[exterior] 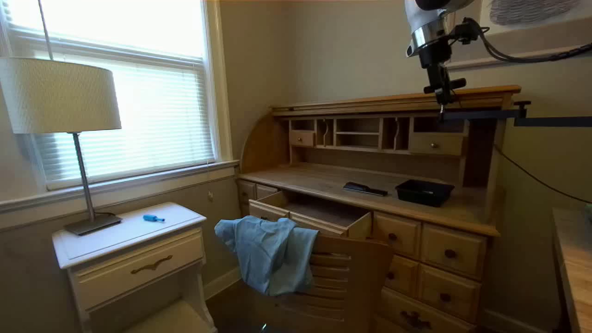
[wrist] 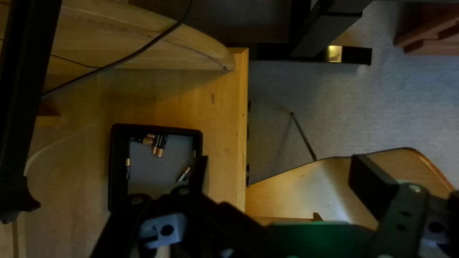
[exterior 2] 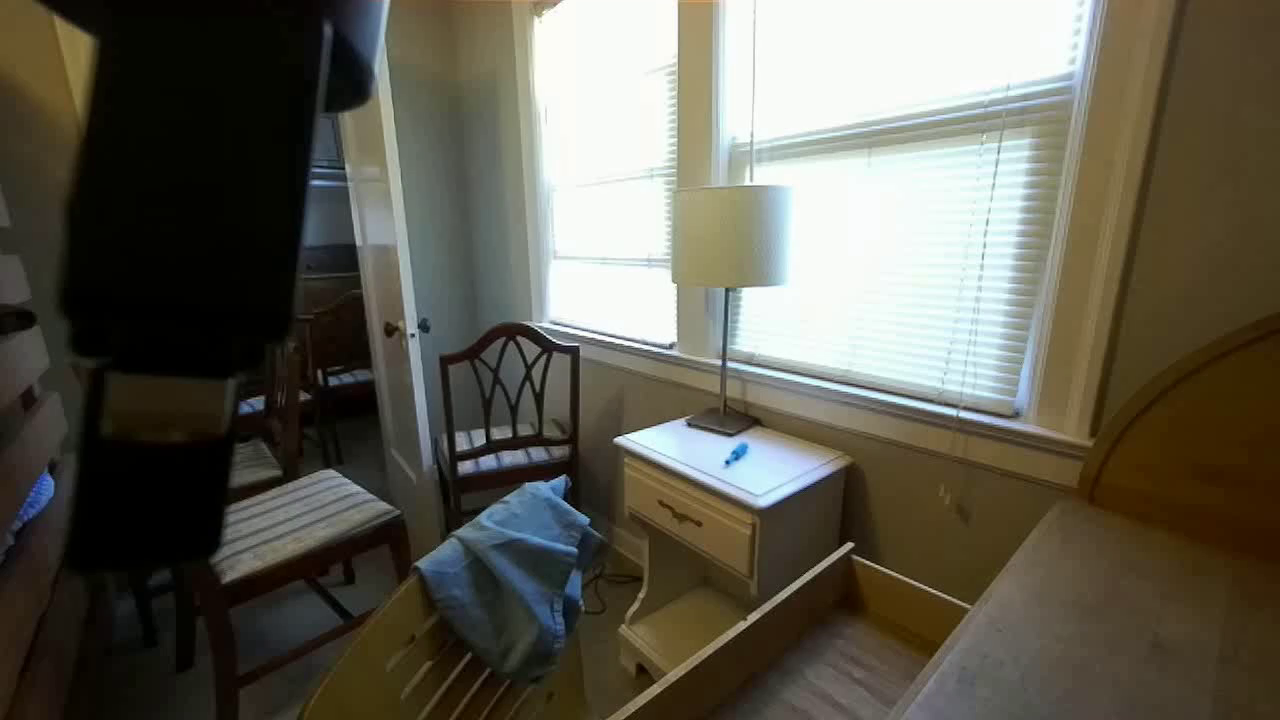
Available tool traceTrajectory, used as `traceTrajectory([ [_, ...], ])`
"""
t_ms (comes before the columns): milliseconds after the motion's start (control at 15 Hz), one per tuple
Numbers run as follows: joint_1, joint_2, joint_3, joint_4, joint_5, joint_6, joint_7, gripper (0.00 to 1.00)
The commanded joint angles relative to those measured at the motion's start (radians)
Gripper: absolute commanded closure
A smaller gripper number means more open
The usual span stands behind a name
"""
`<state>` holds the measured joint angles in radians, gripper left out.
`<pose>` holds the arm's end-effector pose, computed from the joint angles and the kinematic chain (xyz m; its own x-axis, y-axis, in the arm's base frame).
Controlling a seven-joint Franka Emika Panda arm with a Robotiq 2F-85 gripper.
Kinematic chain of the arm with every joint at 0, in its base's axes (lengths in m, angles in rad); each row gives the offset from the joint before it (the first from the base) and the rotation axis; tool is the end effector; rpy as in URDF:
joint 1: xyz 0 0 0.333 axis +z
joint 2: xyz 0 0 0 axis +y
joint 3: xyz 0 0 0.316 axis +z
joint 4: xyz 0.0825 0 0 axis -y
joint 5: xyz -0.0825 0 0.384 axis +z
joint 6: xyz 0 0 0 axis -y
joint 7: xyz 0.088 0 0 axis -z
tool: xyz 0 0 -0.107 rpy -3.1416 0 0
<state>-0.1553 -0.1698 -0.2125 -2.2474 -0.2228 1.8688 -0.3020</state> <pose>0.4308 -0.1860 0.4205 0.9676 0.0171 -0.2521 0.0403 -0.9954 0.0869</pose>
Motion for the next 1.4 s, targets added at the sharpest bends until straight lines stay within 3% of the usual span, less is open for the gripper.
traceTrajectory([
  [0,-0.005,0.0,0.005,0.001,0.001,-0.001,-0.001,0.0],
  [267,-0.009,0.016,0.003,0.008,-0.012,0.026,0.011,0.0],
  [667,-0.039,0.131,-0.009,0.032,-0.058,0.364,0.053,0.0],
  [867,-0.046,0.241,-0.007,0.1,-0.06,0.482,0.093,0.0],
  [1067,-0.04,0.351,-0.007,0.206,-0.085,0.521,0.146,0.0],
  [1333,-0.036,0.502,-0.014,0.379,-0.07,0.467,0.203,0.0],
])
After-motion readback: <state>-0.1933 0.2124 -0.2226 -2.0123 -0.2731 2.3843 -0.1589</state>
